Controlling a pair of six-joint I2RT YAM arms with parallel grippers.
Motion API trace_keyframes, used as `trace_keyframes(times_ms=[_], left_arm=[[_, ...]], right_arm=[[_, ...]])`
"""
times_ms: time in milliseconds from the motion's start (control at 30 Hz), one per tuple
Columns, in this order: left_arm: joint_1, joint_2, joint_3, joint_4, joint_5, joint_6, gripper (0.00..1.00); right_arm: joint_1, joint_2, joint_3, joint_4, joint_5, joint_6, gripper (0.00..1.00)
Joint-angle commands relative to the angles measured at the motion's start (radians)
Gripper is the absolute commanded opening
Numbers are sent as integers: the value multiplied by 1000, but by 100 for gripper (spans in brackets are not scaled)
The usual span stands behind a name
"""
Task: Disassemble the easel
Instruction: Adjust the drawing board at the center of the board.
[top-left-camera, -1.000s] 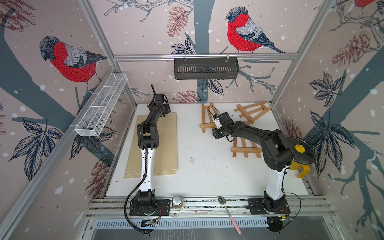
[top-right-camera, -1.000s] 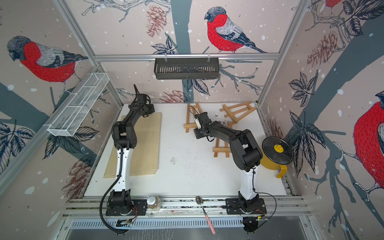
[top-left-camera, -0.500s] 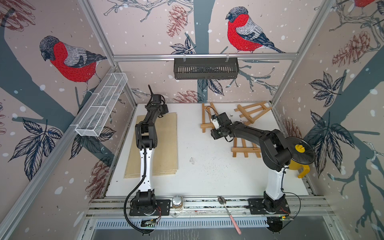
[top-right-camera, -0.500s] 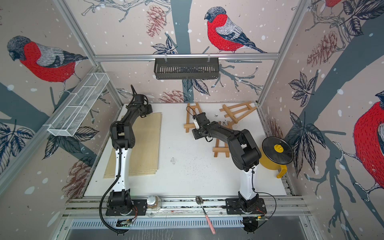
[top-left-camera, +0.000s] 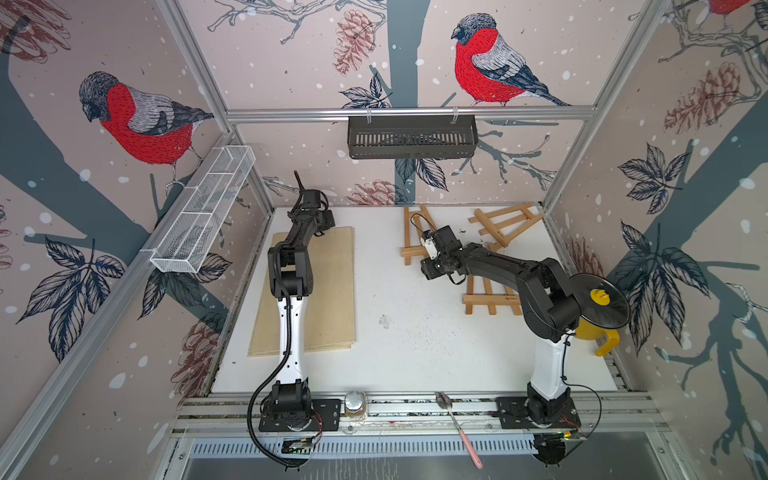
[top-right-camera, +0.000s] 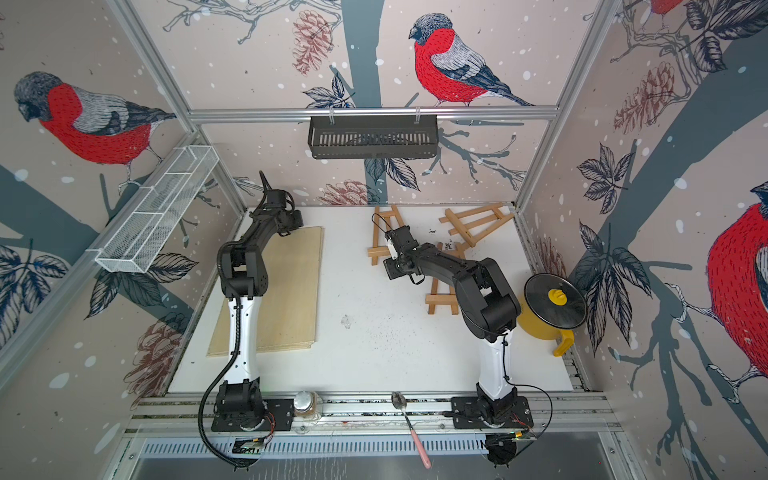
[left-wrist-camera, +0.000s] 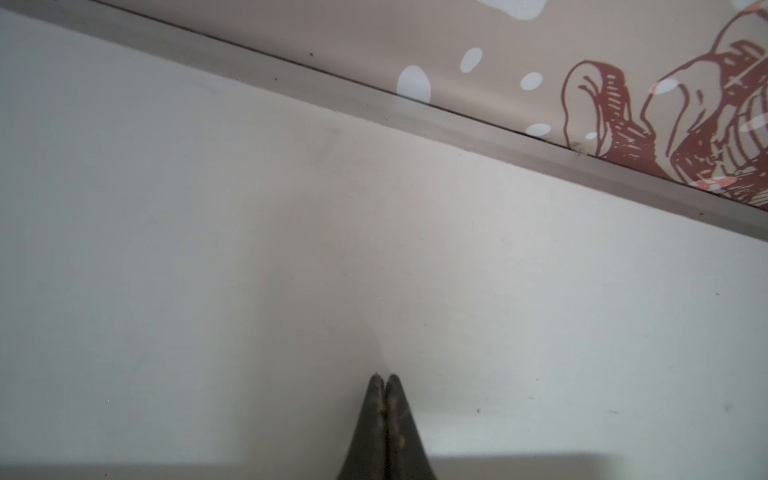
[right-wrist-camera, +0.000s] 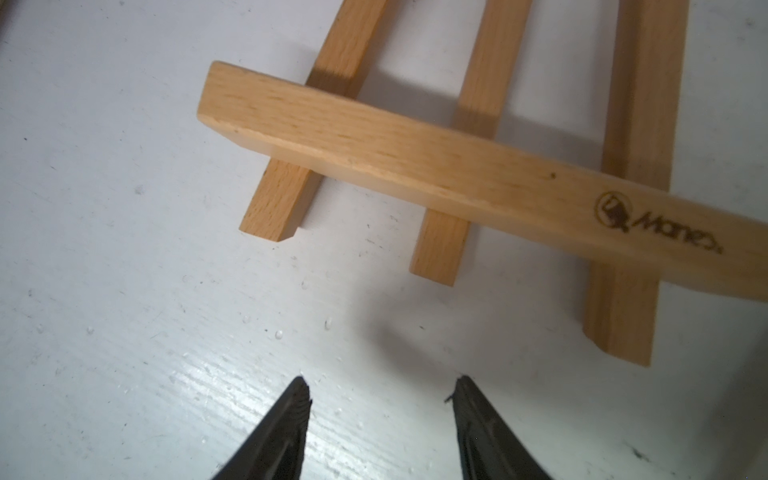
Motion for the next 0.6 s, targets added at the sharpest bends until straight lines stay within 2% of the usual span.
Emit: trace_keyframes(times_ms=[0, 567], left_arm=[[5, 9, -8, -141, 9, 10, 0], [8, -5, -14, -180, 26, 27, 0]], right_arm=[[2, 5, 10, 5, 7, 1, 58], [9, 6, 10, 8, 8, 4, 58]])
